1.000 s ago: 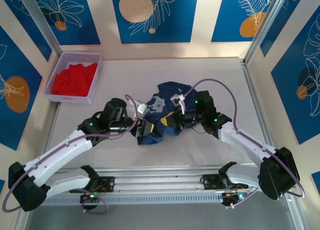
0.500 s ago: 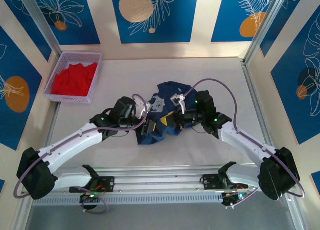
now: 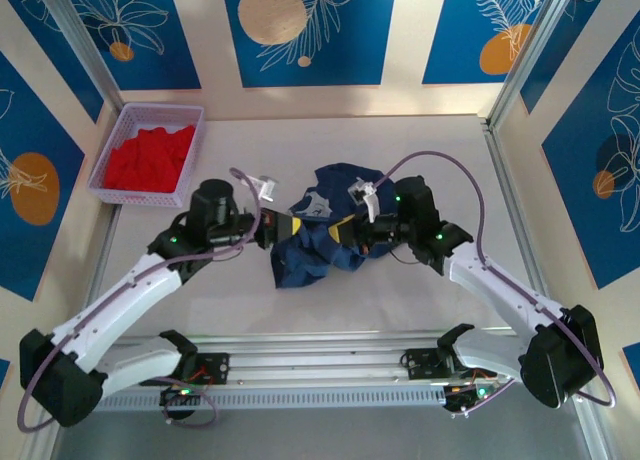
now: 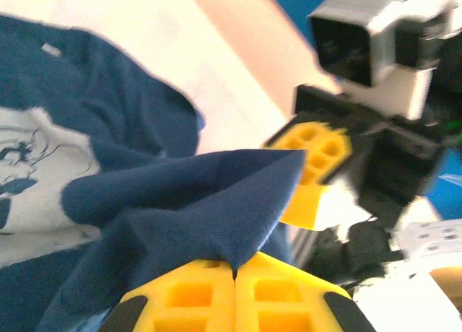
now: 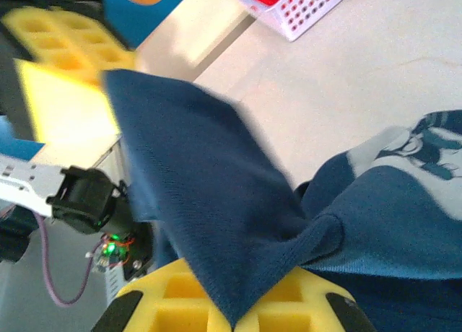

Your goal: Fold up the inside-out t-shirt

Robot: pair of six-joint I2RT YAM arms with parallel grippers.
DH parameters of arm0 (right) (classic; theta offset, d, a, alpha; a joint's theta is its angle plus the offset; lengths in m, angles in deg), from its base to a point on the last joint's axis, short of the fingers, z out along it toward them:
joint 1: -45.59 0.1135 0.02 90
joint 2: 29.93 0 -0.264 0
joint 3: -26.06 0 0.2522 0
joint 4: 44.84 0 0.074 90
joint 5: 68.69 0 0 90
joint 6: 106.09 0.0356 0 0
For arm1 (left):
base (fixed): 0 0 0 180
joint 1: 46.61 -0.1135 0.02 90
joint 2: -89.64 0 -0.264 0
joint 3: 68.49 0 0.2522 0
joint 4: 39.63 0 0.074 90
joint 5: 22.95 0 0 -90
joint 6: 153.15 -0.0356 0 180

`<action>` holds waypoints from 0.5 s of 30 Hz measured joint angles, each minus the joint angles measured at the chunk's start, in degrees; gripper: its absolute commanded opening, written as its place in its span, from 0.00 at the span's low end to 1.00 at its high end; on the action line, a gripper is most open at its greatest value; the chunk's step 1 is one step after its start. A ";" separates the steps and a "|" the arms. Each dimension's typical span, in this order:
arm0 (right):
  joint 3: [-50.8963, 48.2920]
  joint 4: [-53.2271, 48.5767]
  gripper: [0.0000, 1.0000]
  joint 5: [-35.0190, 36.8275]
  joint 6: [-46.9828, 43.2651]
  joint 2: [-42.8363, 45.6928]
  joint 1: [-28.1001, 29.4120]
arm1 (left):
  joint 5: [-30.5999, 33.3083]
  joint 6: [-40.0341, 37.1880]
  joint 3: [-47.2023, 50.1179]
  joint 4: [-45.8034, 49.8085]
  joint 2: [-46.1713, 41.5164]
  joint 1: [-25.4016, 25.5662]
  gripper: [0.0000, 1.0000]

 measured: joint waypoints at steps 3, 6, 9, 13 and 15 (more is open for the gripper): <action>2.01 -1.79 0.03 2.19 -0.20 0.11 -0.28 | -4.42 2.14 0.00 -0.48 -1.88 -1.99 0.00; 4.33 -4.15 0.12 4.76 0.04 -0.09 -0.26 | -7.56 4.48 0.04 -0.46 -1.88 -3.74 0.00; 7.45 -7.91 0.23 8.74 0.85 -1.64 -0.17 | -8.81 6.60 0.15 -0.83 -1.84 -4.74 0.00; 12.50 -15.91 0.32 18.05 0.81 -4.87 0.96 | -9.07 8.50 0.15 -1.38 -1.40 -4.90 0.00; 14.51 -20.00 0.34 23.37 0.37 -5.75 1.79 | -9.03 9.16 0.15 -1.46 -0.94 -4.94 0.00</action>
